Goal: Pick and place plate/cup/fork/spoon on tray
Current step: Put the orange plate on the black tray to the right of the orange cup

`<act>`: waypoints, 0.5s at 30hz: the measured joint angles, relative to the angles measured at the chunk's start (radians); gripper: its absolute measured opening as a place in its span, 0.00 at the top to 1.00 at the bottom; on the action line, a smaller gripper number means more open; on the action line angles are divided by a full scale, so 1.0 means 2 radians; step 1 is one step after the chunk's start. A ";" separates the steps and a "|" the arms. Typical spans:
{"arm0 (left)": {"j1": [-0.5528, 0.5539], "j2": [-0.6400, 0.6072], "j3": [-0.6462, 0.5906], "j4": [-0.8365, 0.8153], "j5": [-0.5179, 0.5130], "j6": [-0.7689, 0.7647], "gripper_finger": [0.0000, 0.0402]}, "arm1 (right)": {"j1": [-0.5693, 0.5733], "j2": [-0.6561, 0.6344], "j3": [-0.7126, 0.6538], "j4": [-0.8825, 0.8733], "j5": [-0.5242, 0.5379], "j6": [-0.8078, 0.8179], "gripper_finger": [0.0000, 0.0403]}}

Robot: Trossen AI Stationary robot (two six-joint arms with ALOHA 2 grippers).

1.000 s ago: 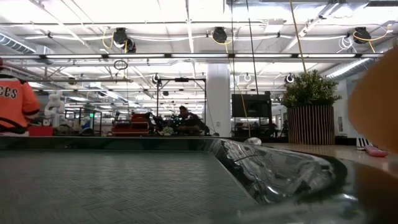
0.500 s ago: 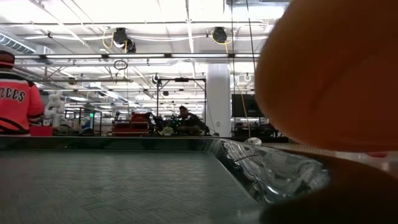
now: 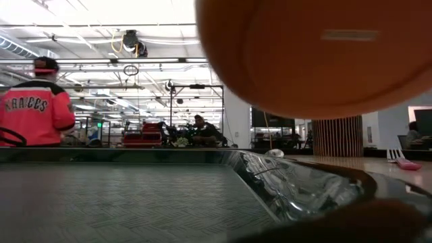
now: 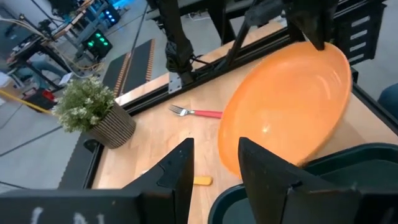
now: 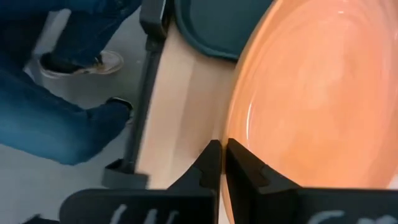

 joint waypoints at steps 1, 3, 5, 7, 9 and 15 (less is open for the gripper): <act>0.000 -0.002 0.000 0.000 -0.004 -0.002 0.68 | -0.004 0.000 0.000 0.001 0.000 -0.013 1.00; 0.000 -0.007 0.000 0.002 -0.016 -0.009 0.68 | -0.013 0.000 0.000 0.010 0.000 -0.039 1.00; 0.000 -0.012 0.000 0.002 -0.025 -0.015 0.68 | -0.024 0.000 0.000 0.026 0.001 -0.071 1.00; 0.000 -0.017 0.000 0.002 -0.026 -0.024 0.68 | -0.033 0.000 0.000 0.049 0.001 -0.113 1.00; 0.000 -0.022 0.000 0.002 -0.026 -0.028 0.68 | -0.041 0.000 0.000 0.075 0.001 -0.162 1.00; 0.000 -0.037 0.000 0.002 -0.036 -0.052 0.68 | -0.067 0.000 -0.033 0.181 -0.006 -0.318 1.00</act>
